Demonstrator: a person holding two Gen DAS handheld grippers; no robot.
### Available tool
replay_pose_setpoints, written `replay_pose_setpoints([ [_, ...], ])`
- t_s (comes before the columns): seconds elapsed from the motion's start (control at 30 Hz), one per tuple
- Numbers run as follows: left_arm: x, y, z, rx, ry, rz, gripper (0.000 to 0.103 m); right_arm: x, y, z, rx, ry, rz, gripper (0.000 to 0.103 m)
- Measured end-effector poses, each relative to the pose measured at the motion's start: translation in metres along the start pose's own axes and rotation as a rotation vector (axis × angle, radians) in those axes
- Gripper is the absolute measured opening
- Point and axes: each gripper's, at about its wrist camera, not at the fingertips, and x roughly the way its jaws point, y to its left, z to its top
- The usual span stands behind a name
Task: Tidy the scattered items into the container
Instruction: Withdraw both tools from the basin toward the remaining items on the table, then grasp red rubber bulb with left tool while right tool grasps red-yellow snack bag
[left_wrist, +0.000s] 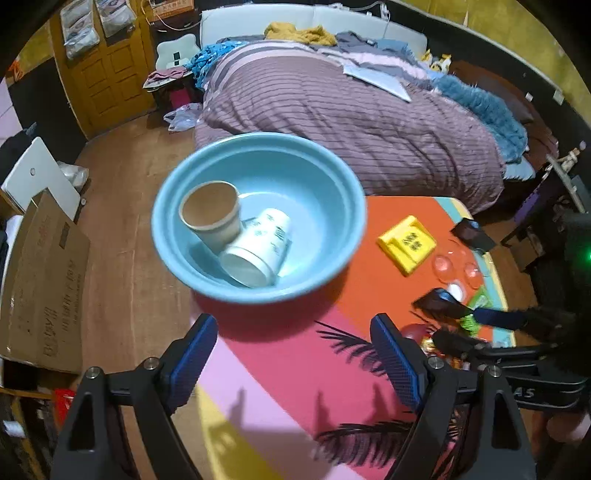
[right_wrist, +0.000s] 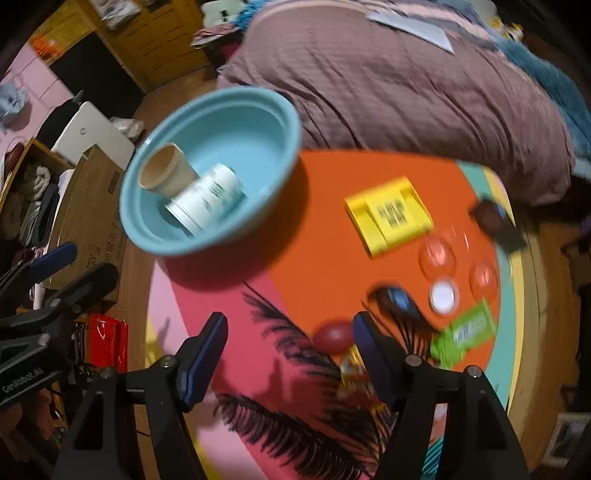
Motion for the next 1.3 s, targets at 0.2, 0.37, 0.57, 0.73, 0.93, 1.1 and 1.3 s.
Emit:
replay_pose_setpoints([
  [0.2, 0.022, -0.038, -0.028, 0.078, 0.056, -0.022, 0.09, 0.012, -0.028, -0.04, 0.074, 0.01, -0.003, 0.074],
  [0.37, 0.042, -0.062, -0.042, 0.099, 0.066, -0.049, 0.09, 0.021, -0.052, -0.064, 0.135, 0.008, -0.01, 0.074],
  [0.57, 0.072, -0.087, -0.047, 0.175, 0.075, -0.09, 0.09, 0.032, -0.08, -0.084, 0.22, -0.016, -0.004, 0.074],
  [0.73, 0.099, -0.102, -0.043, 0.263, 0.097, -0.152, 0.09, 0.038, -0.096, -0.102, 0.265, -0.035, 0.015, 0.079],
  [0.93, 0.12, -0.11, -0.039, 0.351, 0.135, -0.163, 0.101, 0.042, -0.101, -0.114, 0.293, -0.076, 0.032, 0.089],
  [1.1, 0.132, -0.112, -0.038, 0.371, 0.154, -0.172, 0.103, 0.05, -0.103, -0.108, 0.249, -0.102, 0.045, 0.092],
  [1.3, 0.142, -0.115, -0.035, 0.389, 0.152, -0.15, 0.103, 0.066, -0.098, -0.094, 0.161, -0.105, 0.047, 0.093],
])
